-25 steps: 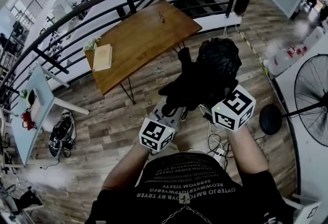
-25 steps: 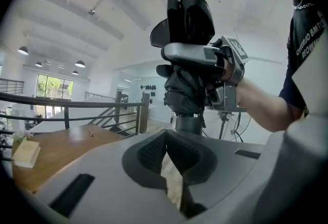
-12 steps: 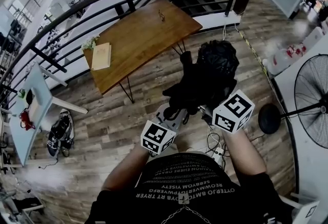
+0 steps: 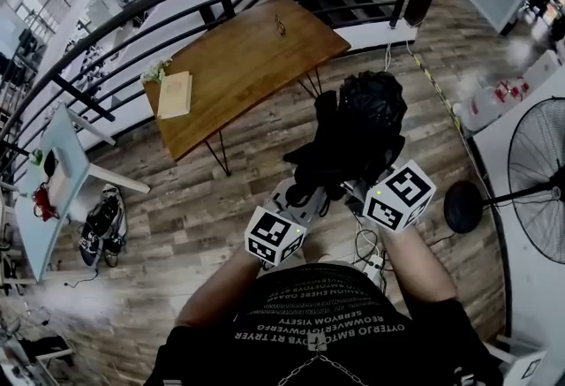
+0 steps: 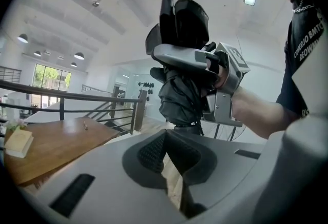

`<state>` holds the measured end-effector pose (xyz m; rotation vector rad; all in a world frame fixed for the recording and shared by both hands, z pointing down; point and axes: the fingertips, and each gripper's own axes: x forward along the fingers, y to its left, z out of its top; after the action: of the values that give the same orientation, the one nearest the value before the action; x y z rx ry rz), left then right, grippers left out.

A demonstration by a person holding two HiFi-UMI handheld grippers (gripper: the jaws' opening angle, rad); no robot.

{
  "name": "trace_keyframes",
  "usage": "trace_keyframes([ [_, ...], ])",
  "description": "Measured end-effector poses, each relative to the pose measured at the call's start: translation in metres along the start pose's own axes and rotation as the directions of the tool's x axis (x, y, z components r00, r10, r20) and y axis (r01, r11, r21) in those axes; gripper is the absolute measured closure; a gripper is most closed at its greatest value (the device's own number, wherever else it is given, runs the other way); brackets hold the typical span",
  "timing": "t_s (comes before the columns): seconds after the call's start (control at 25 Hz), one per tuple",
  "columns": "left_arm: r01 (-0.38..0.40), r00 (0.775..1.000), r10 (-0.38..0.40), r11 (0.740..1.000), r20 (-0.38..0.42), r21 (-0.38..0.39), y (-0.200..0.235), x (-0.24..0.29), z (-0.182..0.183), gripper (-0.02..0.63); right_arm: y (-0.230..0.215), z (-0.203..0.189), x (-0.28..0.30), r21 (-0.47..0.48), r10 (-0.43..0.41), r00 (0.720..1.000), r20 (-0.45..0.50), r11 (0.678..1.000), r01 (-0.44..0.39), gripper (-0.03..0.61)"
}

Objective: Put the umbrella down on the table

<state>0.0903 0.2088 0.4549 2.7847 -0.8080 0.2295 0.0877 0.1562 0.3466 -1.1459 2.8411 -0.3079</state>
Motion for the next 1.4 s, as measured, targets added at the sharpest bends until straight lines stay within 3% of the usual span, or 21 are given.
trace_keyframes([
  [0.36, 0.006, 0.999, -0.006, 1.000, -0.034, -0.006, 0.010, 0.012, -0.006, 0.586, -0.021, -0.008, 0.014, 0.047, -0.016, 1.000, -0.011, 0.999, 0.017, 0.328],
  [0.48, 0.007, 0.998, -0.004, 0.999, -0.057, 0.050, 0.019, 0.017, -0.006, 0.585, -0.032, -0.016, 0.023, 0.076, -0.026, 0.999, -0.033, 0.997, 0.029, 0.333],
  [0.6, -0.086, 0.993, 0.095, 0.989, -0.073, 0.121, 0.050, 0.009, -0.006, 0.584, -0.042, -0.027, 0.029, 0.134, -0.022, 0.998, -0.056, 0.991, 0.030, 0.337],
  [0.76, -0.316, 0.945, 0.323, 0.943, -0.053, 0.106, 0.126, -0.029, 0.004, 0.584, -0.062, -0.045, 0.034, 0.100, -0.068, 0.989, -0.135, 0.992, 0.082, 0.338],
  [0.92, -0.449, 0.893, 0.447, 0.892, 0.044, 0.055, 0.184, -0.083, 0.036, 0.584, -0.077, -0.056, 0.041, 0.065, -0.134, 0.973, -0.187, 0.987, 0.148, 0.338],
  [1.08, -0.516, 0.854, 0.508, 0.855, 0.116, 0.051, 0.218, -0.119, 0.063, 0.584, -0.086, -0.056, 0.054, 0.030, -0.177, 0.962, -0.209, 0.982, 0.188, 0.337],
  [1.28, -0.558, 0.827, 0.545, 0.826, 0.137, 0.080, 0.260, -0.144, 0.077, 0.584, -0.086, -0.046, 0.084, -0.012, -0.221, 0.955, -0.196, 0.975, 0.224, 0.337],
  [1.4, -0.566, 0.822, 0.551, 0.818, 0.144, 0.102, 0.282, -0.153, 0.083, 0.584, -0.085, -0.045, 0.099, -0.058, -0.241, 0.951, -0.192, 0.970, 0.234, 0.337],
])
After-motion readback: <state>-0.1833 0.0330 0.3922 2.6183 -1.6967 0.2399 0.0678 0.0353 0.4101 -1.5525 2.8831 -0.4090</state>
